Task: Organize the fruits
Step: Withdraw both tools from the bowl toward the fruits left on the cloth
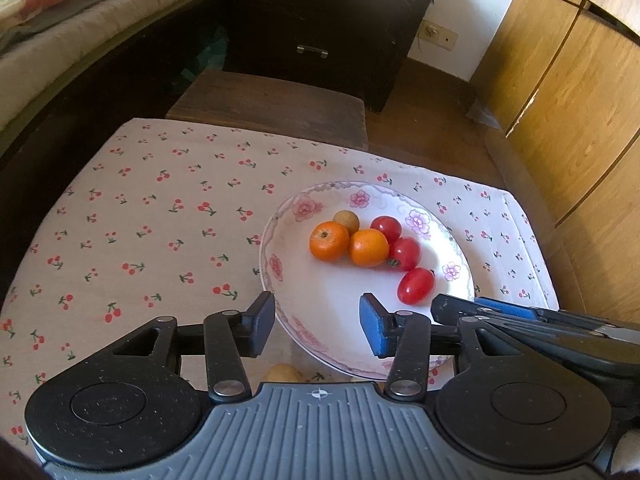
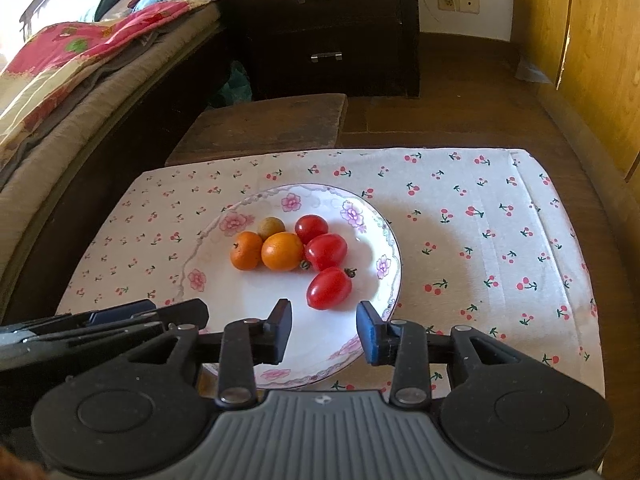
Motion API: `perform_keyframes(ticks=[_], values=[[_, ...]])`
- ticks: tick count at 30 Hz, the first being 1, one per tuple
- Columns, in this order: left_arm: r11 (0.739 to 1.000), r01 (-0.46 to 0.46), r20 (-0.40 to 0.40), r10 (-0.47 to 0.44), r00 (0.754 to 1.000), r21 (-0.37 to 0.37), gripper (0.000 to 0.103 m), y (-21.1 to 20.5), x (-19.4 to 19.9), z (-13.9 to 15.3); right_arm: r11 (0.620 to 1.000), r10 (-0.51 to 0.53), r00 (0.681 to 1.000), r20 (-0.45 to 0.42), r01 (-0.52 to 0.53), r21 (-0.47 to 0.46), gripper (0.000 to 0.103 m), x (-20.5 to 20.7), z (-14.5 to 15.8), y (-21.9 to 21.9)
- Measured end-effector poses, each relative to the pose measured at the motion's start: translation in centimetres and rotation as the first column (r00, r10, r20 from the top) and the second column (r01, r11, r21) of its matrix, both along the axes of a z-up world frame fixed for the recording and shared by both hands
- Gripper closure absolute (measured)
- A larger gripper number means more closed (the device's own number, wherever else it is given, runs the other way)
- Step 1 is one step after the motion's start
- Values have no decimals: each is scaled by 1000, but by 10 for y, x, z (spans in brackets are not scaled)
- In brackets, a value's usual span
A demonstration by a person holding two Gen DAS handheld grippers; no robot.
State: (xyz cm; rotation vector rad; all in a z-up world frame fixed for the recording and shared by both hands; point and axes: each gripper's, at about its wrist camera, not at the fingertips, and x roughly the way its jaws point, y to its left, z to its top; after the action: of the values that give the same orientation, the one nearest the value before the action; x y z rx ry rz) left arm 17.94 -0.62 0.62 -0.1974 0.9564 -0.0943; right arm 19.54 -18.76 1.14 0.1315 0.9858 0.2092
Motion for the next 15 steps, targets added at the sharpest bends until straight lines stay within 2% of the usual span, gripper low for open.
perform_keyframes(ticks=[9,15], values=[[1000,-16,2,16,1000,-4,47,8,-4,3,1000,-12,1000,-1,12,11,66,-3,3,-4],[1000,-3,-6,3,1000,10,47,7,-7,1,1000,15,1000,-7,-15,2,66,-9,2,4]])
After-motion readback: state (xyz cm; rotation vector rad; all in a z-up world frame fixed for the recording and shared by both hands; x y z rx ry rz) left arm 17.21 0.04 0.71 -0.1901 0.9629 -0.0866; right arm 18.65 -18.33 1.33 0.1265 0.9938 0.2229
